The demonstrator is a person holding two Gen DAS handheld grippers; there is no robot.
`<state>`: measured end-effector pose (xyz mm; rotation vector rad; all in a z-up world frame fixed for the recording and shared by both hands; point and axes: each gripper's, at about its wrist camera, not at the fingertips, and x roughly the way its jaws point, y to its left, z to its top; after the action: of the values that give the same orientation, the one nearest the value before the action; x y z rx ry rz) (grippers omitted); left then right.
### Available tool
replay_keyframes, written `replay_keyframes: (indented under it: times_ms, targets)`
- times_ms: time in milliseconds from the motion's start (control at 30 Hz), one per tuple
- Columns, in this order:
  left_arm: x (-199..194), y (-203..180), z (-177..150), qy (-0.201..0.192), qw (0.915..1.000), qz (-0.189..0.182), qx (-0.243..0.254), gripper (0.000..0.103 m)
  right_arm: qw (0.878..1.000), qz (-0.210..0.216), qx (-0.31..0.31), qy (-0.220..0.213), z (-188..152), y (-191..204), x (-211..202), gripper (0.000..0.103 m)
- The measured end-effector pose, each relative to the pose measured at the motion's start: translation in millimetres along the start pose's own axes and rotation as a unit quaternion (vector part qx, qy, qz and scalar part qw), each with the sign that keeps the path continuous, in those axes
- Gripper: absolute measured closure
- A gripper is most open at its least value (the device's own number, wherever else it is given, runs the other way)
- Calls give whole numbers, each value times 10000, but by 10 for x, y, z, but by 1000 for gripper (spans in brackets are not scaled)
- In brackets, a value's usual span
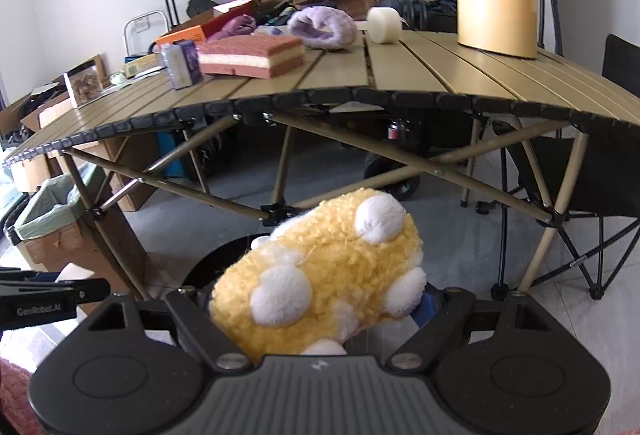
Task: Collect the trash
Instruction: 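Carry the box and yellow plush down over the black trash bin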
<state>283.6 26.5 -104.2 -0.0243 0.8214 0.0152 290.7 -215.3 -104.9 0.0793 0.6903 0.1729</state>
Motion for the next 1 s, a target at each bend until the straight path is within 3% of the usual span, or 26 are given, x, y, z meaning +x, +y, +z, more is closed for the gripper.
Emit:
replay_keyframes:
  times_ms: [600,1000]
  targets:
    - [499,-357,206,760,9965,-334,118,68,9982,-451,368,137,-38,-318,230,19]
    - [905,-734,296,1246,9914,-316,234,68,9953,-696,642,206,-68,-550,299,19]
